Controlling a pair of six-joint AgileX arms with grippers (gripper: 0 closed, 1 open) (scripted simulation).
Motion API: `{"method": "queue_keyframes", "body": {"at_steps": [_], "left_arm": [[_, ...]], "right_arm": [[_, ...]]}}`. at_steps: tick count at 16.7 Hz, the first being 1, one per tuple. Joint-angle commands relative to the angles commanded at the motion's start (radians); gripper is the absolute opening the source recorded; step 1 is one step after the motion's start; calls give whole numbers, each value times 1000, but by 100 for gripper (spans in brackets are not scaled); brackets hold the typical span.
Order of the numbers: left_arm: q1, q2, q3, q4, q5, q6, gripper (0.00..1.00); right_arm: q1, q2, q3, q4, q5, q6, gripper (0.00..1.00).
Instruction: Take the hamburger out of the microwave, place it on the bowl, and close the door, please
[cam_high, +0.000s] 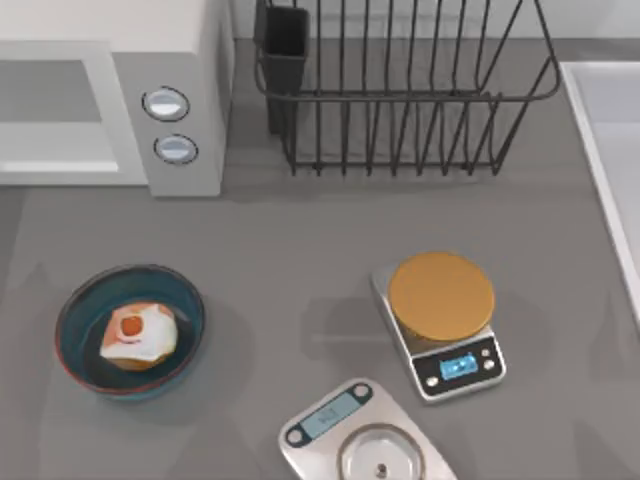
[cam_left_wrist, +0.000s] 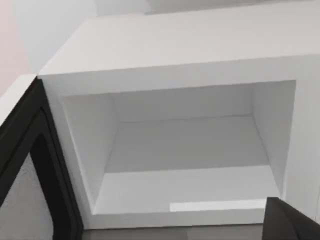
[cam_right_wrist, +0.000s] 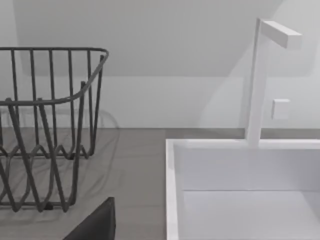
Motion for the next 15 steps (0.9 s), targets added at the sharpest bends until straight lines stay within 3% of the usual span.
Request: {"method": "queue_keyframes", "body": {"at_steps": [15], "left_arm": [[797,1222,972,-648,506,707,0]], "right_arm": [[0,0,0,0,0,0,100]]}}
